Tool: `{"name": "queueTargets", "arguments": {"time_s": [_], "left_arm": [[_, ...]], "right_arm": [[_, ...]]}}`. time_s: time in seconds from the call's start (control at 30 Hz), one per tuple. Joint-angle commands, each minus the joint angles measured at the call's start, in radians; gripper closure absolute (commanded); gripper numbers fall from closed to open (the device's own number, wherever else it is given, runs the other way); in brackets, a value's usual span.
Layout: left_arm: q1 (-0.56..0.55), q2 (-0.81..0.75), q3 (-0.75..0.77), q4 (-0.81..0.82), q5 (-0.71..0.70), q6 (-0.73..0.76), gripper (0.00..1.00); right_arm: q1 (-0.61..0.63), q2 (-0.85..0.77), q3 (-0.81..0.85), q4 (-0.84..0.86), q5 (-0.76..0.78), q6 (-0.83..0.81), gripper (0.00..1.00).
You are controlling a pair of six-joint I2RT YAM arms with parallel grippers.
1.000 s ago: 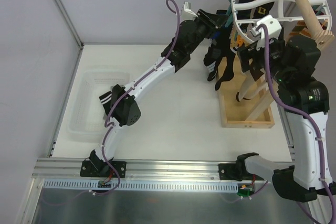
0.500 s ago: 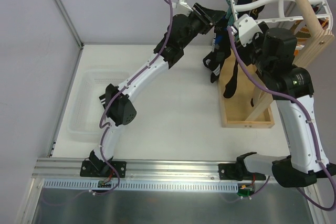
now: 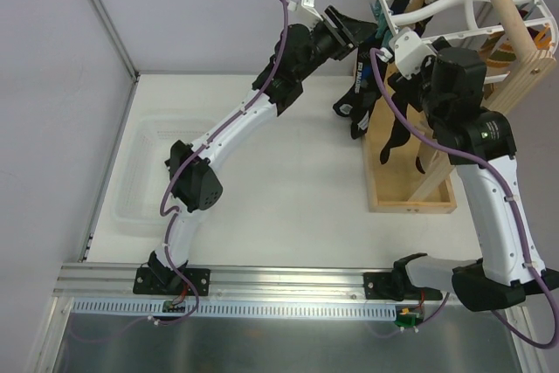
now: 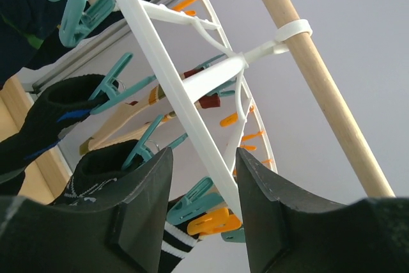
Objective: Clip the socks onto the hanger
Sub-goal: Open the clamp at the hanger.
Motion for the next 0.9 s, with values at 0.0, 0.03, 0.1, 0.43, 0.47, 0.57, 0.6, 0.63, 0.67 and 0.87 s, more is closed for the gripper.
{"name": "queueTargets", "arguments": {"time_s": [0.0,0.03,0.1,0.43,0.47,0.57,0.6,0.63,0.67,0.87], "left_arm": [[0.000,-0.069,-0.003,0.053,0.042,0.031,0.55],[0.001,-0.070,-0.005,0.053,0.045,0.034,0.55],[0.001,-0.075,-0.008,0.054,0.049,0.037,0.55],[-0.005,-0.133,-0.117,0.080,0.074,0.034,0.54],[-0.006,-0.142,-0.131,0.088,0.077,0.034,0.54],[-0.011,-0.173,-0.187,0.103,0.082,0.045,0.52],[-0.013,-0.191,-0.218,0.108,0.085,0.048,0.50],[-0.014,-0.201,-0.233,0.114,0.085,0.048,0.50],[-0.017,-0.210,-0.250,0.122,0.083,0.046,0.47],[-0.025,-0.271,-0.388,0.189,0.094,0.017,0.41]], "right_arm": [[-0.014,-0.001,0.008,0.044,0.070,-0.032,0.30],[-0.026,0.002,0.009,0.045,0.066,-0.026,0.35],[-0.038,0.002,0.011,0.045,0.032,-0.007,0.49],[-0.045,0.079,0.101,-0.013,-0.086,0.075,0.77],[-0.045,0.096,0.113,-0.017,-0.089,0.079,0.79],[-0.042,0.117,0.124,-0.022,-0.088,0.100,0.79],[-0.042,0.128,0.138,-0.031,-0.094,0.106,0.79],[-0.042,0.133,0.146,-0.034,-0.097,0.115,0.79],[-0.042,0.137,0.161,-0.036,-0.100,0.137,0.79],[-0.040,0.162,0.187,-0.019,-0.134,0.184,0.79]]}}
